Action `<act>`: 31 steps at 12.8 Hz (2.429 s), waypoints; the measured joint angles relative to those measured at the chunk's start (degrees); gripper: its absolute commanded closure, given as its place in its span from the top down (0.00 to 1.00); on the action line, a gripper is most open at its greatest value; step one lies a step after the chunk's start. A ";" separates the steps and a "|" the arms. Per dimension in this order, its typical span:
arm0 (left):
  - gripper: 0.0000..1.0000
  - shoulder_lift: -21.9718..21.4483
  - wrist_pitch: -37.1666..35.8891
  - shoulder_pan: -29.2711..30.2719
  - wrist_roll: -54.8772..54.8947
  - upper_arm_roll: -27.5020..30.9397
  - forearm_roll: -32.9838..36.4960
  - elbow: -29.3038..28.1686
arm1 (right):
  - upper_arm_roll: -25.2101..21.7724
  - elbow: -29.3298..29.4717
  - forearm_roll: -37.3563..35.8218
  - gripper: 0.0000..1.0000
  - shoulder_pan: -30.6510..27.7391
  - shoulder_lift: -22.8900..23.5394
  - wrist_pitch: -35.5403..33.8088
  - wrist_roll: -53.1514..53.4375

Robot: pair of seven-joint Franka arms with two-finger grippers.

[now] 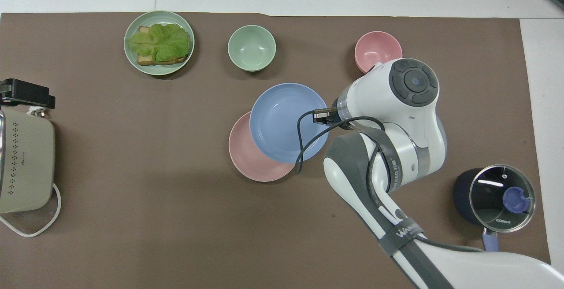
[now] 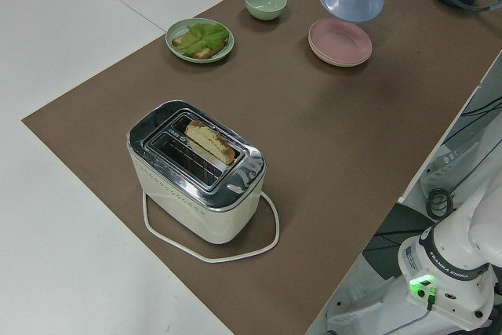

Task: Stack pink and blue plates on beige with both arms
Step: 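Carry the blue plate with the right gripper onto the pink plate, then lower the blue plate onto the stack and open the right gripper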

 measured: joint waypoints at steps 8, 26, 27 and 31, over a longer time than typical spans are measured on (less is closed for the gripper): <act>1.00 0.00 0.00 0.00 0.00 0.00 0.00 0.00 | -0.05 -0.08 1.65 0.00 3.38 2.62 3.93 3.89; 1.00 0.00 0.00 0.00 0.00 0.00 0.00 0.00 | -0.03 -4.13 1.69 0.00 5.69 4.79 7.31 3.95; 1.00 0.00 0.00 0.00 0.00 0.00 0.00 0.00 | -0.02 -4.23 1.70 0.00 5.97 4.79 7.37 4.04; 1.00 0.00 0.00 0.00 0.00 0.00 0.00 0.00 | -0.04 -4.46 1.72 0.49 6.58 4.79 7.41 4.64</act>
